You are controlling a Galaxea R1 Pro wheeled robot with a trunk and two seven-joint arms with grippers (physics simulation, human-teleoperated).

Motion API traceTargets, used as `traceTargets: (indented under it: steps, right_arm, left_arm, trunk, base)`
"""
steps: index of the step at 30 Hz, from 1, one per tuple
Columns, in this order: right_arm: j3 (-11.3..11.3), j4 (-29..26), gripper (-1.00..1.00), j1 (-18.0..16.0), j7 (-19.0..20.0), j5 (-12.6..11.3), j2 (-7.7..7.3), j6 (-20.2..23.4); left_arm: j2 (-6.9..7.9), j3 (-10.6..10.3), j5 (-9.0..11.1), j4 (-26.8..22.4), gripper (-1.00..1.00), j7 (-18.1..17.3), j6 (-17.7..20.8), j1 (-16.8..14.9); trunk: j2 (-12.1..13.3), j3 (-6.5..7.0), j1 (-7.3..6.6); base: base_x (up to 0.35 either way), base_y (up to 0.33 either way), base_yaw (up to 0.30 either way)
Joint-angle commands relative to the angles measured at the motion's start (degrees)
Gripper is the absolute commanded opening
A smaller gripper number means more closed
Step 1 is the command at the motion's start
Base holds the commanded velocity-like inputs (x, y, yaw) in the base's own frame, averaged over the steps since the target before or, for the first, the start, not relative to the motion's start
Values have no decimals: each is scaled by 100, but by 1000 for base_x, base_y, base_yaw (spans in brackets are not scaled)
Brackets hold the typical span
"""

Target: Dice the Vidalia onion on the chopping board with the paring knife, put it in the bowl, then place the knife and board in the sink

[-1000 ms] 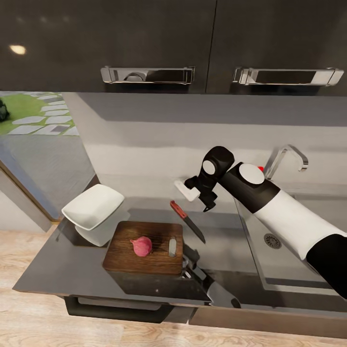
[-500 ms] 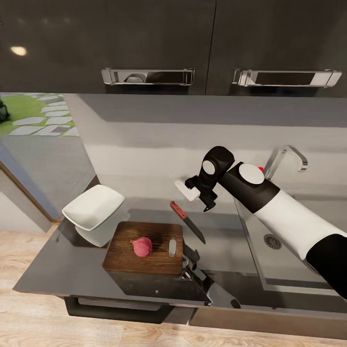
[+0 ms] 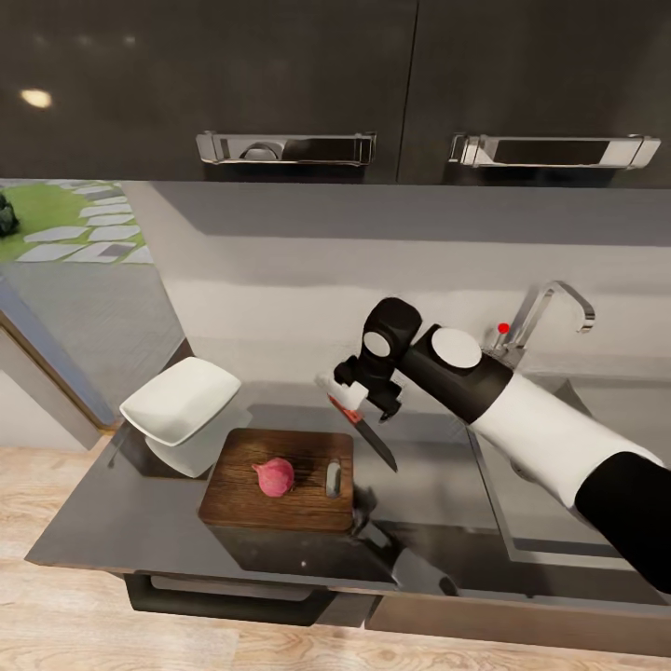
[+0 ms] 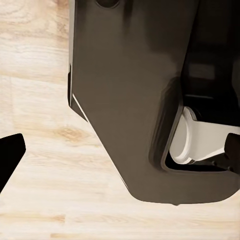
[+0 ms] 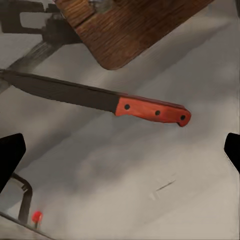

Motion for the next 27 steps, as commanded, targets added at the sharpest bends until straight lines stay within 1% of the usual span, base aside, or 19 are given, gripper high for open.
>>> traceTargets:
  steps: [1, 2, 7, 10, 12, 17, 27]
  right_arm:
    - [102, -6, 100, -7, 0, -10, 23, -63]
    - [164, -5, 100, -8, 0, -37, 47, -72]
    - [286, -3, 100, -7, 0, -96, 125, -88]
    - [478, -3, 100, -6, 0, -140, 147, -95]
    - [546, -3, 100, -6, 0, -164, 150, -93]
    - [604, -3, 100, -6, 0, -185, 154, -87]
    - [616, 41, 100, -6, 0, -191, 152, -52]
  left_arm:
    - [0, -32, 56, 28, 100, -34, -39, -11]
    - [0, -32, 56, 28, 100, -34, -39, -11]
    - [0, -32, 58, 28, 100, -34, -39, -11]
    - [0, -32, 58, 28, 100, -34, -39, -11]
    - [0, -32, 59, 28, 100, -34, -39, -11]
    - [0, -32, 59, 28, 100, -34, -39, -11]
    - [0, -32, 59, 28, 100, -34, -39, -11]
  trunk:
    - [-11, -10, 3]
    - [-11, -10, 3]
    - [-11, -10, 3]
    - [-11, -10, 3]
    - [-11, -10, 3]
    - [-11, -10, 3]
    - [-11, -10, 3]
  base:
    - [0, 0, 0]
    - [0, 0, 0]
    - [0, 0, 0]
    - [0, 0, 0]
    - [0, 0, 0]
    - [14, 0, 0]
    - [93, -66, 0]
